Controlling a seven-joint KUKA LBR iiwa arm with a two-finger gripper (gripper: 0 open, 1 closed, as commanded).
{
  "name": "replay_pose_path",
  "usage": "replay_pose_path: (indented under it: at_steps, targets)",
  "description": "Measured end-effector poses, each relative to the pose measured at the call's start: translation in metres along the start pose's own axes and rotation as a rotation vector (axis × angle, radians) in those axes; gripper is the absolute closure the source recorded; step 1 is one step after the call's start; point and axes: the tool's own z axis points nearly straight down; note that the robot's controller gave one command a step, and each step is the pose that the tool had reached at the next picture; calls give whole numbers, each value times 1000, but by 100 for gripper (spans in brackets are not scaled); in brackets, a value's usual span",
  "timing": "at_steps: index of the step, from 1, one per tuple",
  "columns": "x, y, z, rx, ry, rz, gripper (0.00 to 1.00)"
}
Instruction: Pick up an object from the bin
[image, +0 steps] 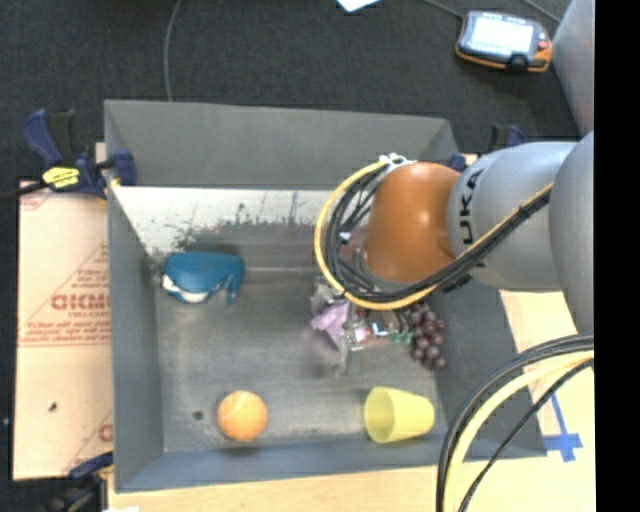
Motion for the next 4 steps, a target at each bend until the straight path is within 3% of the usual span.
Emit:
replay_pose_path:
  at_steps: [1, 2, 3, 4]
  targets:
    - [-23, -27, -7, 0, -23, -75, 100]
    - [-22, -27, -5, -1, -21, -73, 0]
    - [-22, -27, -5, -1, -20, -72, 0]
    - [-36, -44, 2, 2, -28, -130, 0]
